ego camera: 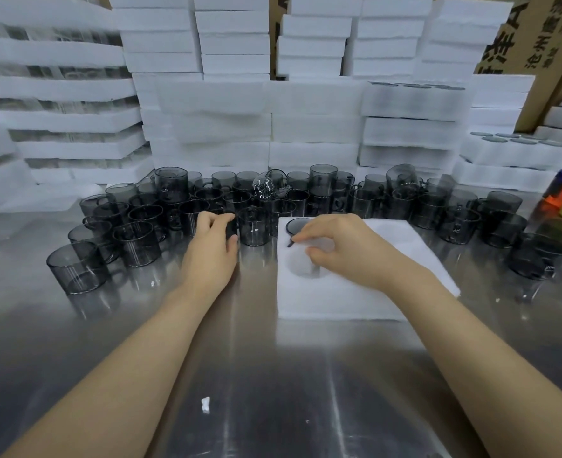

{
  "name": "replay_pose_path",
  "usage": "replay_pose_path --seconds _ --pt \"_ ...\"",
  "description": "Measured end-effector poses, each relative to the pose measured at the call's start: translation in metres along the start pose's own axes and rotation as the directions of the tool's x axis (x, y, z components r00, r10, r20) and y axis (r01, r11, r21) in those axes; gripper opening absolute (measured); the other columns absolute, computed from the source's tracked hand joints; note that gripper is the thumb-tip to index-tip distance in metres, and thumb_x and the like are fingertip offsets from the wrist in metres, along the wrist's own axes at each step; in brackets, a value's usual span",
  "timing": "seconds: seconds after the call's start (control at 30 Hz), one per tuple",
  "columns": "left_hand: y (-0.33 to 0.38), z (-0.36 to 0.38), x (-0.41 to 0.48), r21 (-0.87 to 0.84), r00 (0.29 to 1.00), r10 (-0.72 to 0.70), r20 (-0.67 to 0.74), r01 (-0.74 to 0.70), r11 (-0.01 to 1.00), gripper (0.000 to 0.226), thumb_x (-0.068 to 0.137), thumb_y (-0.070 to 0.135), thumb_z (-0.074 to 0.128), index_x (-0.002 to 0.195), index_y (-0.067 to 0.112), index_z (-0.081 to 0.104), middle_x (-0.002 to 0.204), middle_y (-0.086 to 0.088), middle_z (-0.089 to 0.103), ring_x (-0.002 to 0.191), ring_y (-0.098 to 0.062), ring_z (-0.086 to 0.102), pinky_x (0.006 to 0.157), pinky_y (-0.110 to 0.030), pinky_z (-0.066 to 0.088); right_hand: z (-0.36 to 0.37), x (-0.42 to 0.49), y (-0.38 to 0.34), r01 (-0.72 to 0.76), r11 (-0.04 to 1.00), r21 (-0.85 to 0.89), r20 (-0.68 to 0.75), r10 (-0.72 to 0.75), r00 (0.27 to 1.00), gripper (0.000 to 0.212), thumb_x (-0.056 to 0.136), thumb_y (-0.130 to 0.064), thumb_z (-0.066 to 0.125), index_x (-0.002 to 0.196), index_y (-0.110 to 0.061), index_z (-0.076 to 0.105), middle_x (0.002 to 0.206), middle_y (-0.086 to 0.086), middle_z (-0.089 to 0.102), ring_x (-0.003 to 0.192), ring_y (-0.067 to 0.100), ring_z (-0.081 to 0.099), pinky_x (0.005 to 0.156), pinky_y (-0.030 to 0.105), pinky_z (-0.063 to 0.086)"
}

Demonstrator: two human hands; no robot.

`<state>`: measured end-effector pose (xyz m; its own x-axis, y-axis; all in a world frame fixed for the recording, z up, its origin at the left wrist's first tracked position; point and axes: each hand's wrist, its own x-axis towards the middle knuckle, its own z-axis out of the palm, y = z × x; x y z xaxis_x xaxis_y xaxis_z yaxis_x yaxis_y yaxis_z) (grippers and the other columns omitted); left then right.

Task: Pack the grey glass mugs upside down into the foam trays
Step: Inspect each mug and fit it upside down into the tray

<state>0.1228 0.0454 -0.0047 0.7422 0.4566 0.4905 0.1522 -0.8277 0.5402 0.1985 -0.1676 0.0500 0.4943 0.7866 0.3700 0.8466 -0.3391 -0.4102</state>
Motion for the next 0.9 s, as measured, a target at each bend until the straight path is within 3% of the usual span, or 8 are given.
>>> replay_pose_path --seconds 0.2,0.33,0.43,0.5,0.57,0.63,0.73,0.9 --pt "0.016 -0.011 -0.008 0.046 0.968 -0.024 -0.251 0.037 0.998 0.032 0.094 0.006 0.051 0.123 0.017 0.061 0.112 0.002 0.053 0.09 -0.026 0.06 0.071 -0.039 0.046 -0.002 -0.001 0.002 -0.081 0.996 -0.043 0.033 0.083 0.996 0.03 0.081 -0.013 0.058 0.106 -0.025 0.068 0.097 -0.006 0.046 0.09 0.009 0.046 0.077 0.024 0.037" --pt "0.043 -0.026 -0.017 0.071 0.855 0.272 -0.442 -0.269 0.96 0.028 0.087 0.0 0.061 0.109 0.016 0.069 0.103 0.002 0.06 0.075 -0.018 0.063 0.052 -0.031 0.045 0.002 0.0 0.003 -0.055 0.998 0.025 -0.088 0.057 0.994 0.049 0.086 -0.014 0.06 0.133 -0.026 0.054 0.104 -0.003 0.054 0.096 0.01 0.054 0.09 0.028 0.044" --pt "0.057 -0.028 -0.026 0.194 0.734 0.527 -0.428 -0.495 0.847 0.02 0.091 0.003 0.058 0.099 0.012 0.074 0.092 -0.002 0.066 0.064 -0.019 0.061 0.043 -0.029 0.045 0.003 0.0 0.002 0.031 0.99 0.138 -0.246 0.004 0.969 0.073 0.087 -0.022 0.065 0.147 -0.04 0.026 0.119 -0.009 0.049 0.095 0.006 0.055 0.082 0.018 0.048" --pt "0.064 -0.026 -0.03 0.21 0.691 0.614 -0.381 -0.583 0.785 0.034 0.101 0.014 0.043 0.094 0.011 0.076 0.086 -0.001 0.069 0.063 -0.014 0.059 0.044 -0.026 0.043 0.002 0.0 0.0 0.124 0.979 0.161 -0.324 -0.066 0.944 0.077 0.085 -0.02 0.067 0.148 -0.038 0.025 0.129 -0.009 0.045 0.102 0.005 0.054 0.076 0.018 0.051" --pt "0.07 -0.026 -0.033 0.177 0.688 0.637 -0.348 -0.619 0.765 0.047 0.103 0.023 0.033 0.09 0.012 0.077 0.086 0.004 0.07 0.066 -0.006 0.053 0.051 -0.017 0.037 0.001 -0.001 0.0 0.205 0.976 0.075 -0.366 -0.164 0.916 0.073 0.081 -0.018 0.063 0.146 -0.033 0.033 0.133 -0.008 0.045 0.114 0.004 0.05 0.081 0.025 0.052" --pt "0.069 -0.024 -0.034 0.176 0.671 0.65 -0.357 -0.635 0.752 0.04 0.101 0.017 0.038 0.089 0.013 0.077 0.095 0.008 0.066 0.069 -0.006 0.051 0.053 -0.015 0.036 0.002 0.0 0.001 0.213 0.977 0.031 -0.367 -0.187 0.911 0.07 0.08 -0.021 0.064 0.143 -0.034 0.037 0.133 -0.011 0.048 0.12 0.002 0.048 0.088 0.03 0.05" --pt "0.063 -0.021 -0.033 0.189 0.634 0.655 -0.411 -0.644 0.741 0.024 0.085 0.003 0.055 0.096 0.015 0.072 0.116 0.004 0.049 0.075 -0.014 0.059 0.045 -0.029 0.048 0.004 0.001 0.004 0.162 0.984 0.078 -0.367 -0.123 0.922 0.066 0.079 -0.033 0.07 0.139 -0.032 0.042 0.126 -0.018 0.051 0.113 0.0 0.051 0.087 0.03 0.05" --pt "0.063 -0.017 -0.031 0.156 0.638 0.626 -0.449 -0.634 0.757 0.04 0.08 -0.003 0.064 0.11 0.02 0.051 0.123 -0.001 0.043 0.074 -0.015 0.061 0.036 -0.033 0.044 0.005 0.002 0.002 0.126 0.983 0.134 -0.369 -0.069 0.927 0.062 0.074 -0.05 0.072 0.128 -0.044 0.042 0.116 -0.029 0.054 0.106 -0.004 0.055 0.082 0.021 0.048"
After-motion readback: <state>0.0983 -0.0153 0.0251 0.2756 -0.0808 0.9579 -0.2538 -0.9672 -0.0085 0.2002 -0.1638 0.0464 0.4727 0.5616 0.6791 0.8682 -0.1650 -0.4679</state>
